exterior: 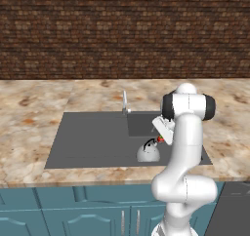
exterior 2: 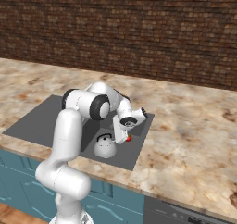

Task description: Open the cabinet, pick the kettle from the cabinet, and place it in the sink.

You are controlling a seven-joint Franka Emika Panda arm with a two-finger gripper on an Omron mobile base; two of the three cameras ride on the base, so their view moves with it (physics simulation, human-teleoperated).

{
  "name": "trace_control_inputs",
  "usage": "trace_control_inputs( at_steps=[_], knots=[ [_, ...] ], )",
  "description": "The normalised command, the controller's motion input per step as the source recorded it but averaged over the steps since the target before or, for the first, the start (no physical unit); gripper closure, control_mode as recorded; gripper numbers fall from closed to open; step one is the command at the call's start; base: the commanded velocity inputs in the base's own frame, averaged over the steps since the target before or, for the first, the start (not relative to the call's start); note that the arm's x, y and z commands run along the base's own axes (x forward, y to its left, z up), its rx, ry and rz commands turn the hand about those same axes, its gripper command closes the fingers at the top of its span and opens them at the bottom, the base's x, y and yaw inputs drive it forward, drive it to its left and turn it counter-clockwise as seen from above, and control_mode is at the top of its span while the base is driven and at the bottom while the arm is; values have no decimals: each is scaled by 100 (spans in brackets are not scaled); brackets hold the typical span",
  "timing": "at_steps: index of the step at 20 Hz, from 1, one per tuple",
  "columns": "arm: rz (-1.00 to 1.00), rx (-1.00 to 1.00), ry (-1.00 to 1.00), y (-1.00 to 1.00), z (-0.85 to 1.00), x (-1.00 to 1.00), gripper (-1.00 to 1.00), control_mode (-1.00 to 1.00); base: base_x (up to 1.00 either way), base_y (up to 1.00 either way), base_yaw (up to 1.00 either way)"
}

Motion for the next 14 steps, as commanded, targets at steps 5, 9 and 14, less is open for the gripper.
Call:
trace_control_inputs(
  at_steps=[5,9,14],
  knots=[
    [-9,-17,0,0,40,-22,-100,-100,0,0,0],
    [-10,-23,-8,1,36,-31,-100,-100,0,0,0],
    [-18,-22,-12,6,40,-34,-100,-100,0,0,0]
  ],
)
